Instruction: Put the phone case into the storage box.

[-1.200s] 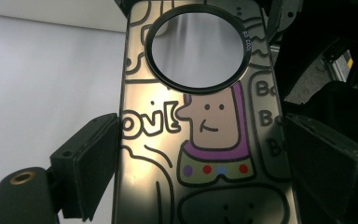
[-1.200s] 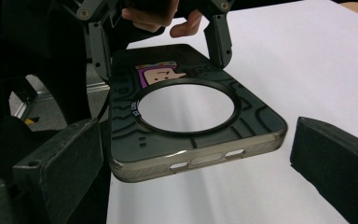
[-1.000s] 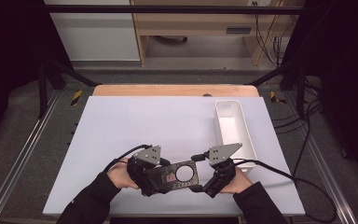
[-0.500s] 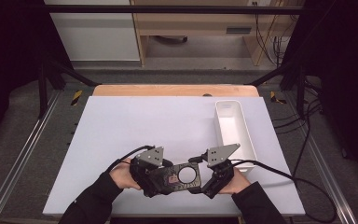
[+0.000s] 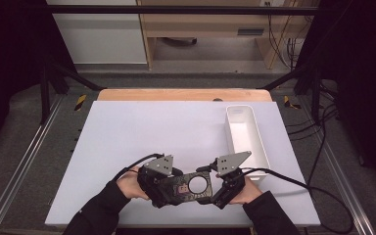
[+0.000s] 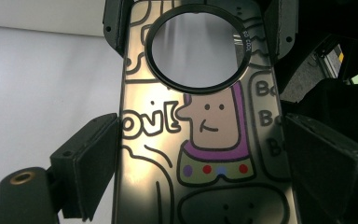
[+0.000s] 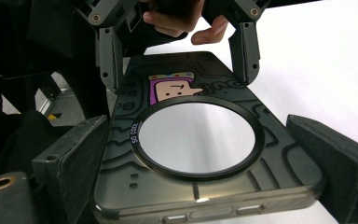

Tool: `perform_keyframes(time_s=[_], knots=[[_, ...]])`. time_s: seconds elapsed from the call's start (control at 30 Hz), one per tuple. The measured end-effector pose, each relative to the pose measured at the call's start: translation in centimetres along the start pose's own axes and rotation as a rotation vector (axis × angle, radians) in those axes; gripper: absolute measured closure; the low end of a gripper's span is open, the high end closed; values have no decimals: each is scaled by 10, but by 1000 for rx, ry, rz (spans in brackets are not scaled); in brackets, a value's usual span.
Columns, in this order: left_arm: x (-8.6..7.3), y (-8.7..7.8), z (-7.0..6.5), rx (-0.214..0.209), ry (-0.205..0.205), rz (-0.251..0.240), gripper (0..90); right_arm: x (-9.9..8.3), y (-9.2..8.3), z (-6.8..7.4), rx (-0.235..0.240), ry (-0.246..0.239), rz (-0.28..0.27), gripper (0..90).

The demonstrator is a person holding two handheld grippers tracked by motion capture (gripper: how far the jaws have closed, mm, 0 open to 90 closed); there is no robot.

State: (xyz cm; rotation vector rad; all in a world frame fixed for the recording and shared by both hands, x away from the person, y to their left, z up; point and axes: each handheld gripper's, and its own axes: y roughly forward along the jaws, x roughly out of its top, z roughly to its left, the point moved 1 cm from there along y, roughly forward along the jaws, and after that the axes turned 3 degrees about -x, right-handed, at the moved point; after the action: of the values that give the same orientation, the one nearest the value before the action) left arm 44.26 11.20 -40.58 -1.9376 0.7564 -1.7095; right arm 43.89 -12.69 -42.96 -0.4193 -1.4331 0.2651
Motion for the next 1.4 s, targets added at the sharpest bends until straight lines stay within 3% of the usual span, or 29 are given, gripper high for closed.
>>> perform_keyframes(time_s=[0.47,1.0,1.4], knots=[[-1,3,1,-12,6,8,116,1,-3,1,19,-16,-3,110],[-2,7,2,-20,-5,21,115,2,-4,0,32,0,22,121],[-3,-4,1,26,-22,15,36,7,-13,-1,5,-2,19,123]])
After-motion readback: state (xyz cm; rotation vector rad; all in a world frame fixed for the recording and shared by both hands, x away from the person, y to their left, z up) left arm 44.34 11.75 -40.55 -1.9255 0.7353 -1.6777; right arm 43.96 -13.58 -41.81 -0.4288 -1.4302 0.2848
